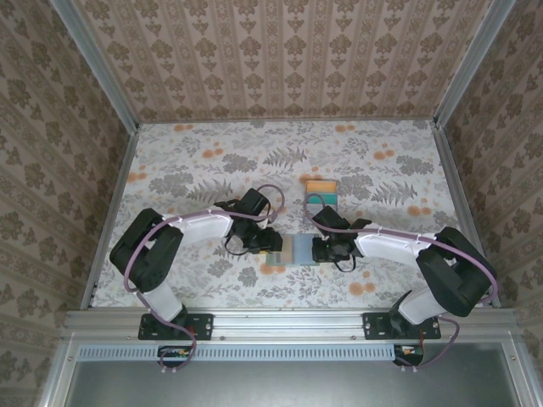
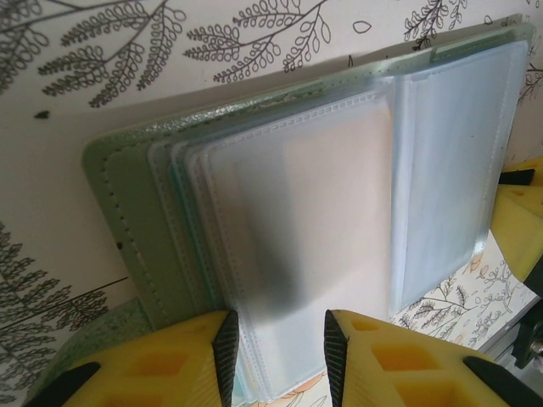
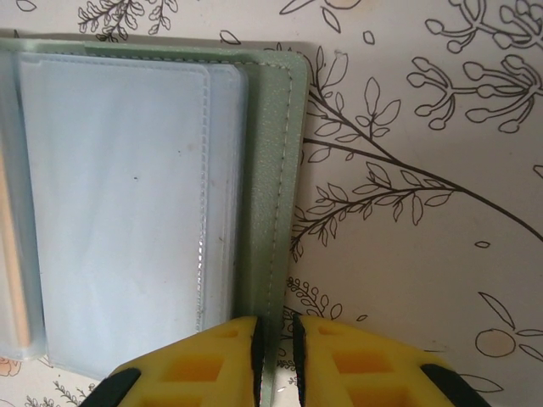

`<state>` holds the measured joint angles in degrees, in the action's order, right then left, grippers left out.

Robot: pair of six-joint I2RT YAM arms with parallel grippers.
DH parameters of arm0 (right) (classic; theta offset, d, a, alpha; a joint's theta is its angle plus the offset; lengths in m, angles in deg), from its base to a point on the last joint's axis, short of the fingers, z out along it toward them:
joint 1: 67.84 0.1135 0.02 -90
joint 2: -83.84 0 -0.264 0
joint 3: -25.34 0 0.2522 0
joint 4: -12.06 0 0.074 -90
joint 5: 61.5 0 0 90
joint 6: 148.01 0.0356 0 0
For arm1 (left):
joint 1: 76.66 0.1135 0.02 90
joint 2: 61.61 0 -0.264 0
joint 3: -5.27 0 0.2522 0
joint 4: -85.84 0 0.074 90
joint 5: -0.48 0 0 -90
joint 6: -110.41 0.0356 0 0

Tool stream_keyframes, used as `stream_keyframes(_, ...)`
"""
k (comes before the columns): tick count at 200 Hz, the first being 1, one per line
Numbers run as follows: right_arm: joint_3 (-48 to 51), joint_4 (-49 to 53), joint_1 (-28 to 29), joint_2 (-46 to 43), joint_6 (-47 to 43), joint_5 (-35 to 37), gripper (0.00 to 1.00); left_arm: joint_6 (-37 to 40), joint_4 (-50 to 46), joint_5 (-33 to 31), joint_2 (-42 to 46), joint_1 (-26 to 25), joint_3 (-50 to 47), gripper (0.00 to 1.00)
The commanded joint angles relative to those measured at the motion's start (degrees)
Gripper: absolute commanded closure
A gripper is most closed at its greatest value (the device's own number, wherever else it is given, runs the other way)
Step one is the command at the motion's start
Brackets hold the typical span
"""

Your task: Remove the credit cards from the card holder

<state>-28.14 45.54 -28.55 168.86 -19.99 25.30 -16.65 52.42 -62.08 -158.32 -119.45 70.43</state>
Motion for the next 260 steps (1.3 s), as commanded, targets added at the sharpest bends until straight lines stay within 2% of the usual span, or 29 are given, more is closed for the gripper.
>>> stream_keyframes(1,-0.3,-2.6,0.8,2.6,1.3,-0.1,0.78,2.2,0.7,1.3,-0.3,-0.7,0.0,0.64)
stream_keyframes(60,-0.6,-2.9,1.1,3.5,1.7,-0.4,0.78,3.0,1.9,3.8,0.5,-1.3,1.3,0.61)
stream_keyframes(98,-0.6,-2.8,1.1,3.7,1.6,-0.4,0.79,3.1,1.8,4.0,1.4,-1.5,1.8,0.52)
stream_keyframes(123,-0.4,-2.9,1.2,3.8,1.8,-0.4,0.78,3.1,1.9,4.2,2.1,-1.5,2.3,0.42)
stream_keyframes(209,0.7,-3.2,1.2,2.1,2.7,0.6,0.78,3.0,3.4,7.1,1.9,-1.7,4.5,0.44)
stream_keyframes(260,3.7,-3.7,0.7,-6.4,4.7,5.2,0.78,4.0,3.6,9.0,-1.0,-3.4,8.9,0.50)
